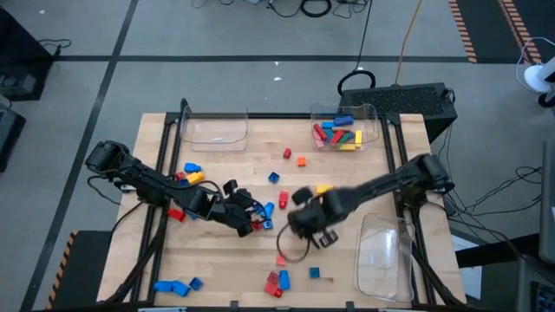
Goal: Sort blocks by size
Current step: Put the light green block into the top right transparent bin
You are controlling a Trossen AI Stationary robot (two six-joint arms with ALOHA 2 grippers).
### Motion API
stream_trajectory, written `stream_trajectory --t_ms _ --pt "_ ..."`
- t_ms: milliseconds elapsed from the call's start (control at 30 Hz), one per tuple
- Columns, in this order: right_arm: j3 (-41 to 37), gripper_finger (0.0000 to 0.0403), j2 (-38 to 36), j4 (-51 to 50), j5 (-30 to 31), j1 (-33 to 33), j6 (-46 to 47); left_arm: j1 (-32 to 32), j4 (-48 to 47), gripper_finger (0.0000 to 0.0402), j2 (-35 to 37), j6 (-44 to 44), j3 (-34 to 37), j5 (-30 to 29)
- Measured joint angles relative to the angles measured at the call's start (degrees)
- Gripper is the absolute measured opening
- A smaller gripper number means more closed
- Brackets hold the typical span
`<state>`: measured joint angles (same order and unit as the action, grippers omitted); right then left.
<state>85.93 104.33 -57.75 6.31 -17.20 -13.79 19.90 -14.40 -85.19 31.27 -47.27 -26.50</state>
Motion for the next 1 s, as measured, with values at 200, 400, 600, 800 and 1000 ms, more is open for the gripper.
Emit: stream_trajectory --t_ms 200,400,600,800,1000 --pt "0.00 0.0075 -9.04 -4.83 7.11 8.17 5.43 0.00 -0.03 0.0148 0.00 0.19 0.00 0.02" --pt "0.02 0.0075 -16.52 -5.40 12.04 20.43 19.19 0.05 -0.10 0.0148 0.00 1.44 0.00 0.81" --pt "0.02 0.0076 -17.84 -5.58 14.57 33.76 33.63 0.02 -0.08 0.0148 0.00 1.44 0.00 1.05" --pt "0.02 0.0076 -14.24 -4.27 12.63 43.97 38.66 0.00 -0.12 0.0148 0.00 1.44 0.00 2.19" --pt "0.02 0.0078 -8.09 -1.33 4.20 50.10 38.37 0.00 -0.92 0.0148 0.00 1.03 0.00 2.25"
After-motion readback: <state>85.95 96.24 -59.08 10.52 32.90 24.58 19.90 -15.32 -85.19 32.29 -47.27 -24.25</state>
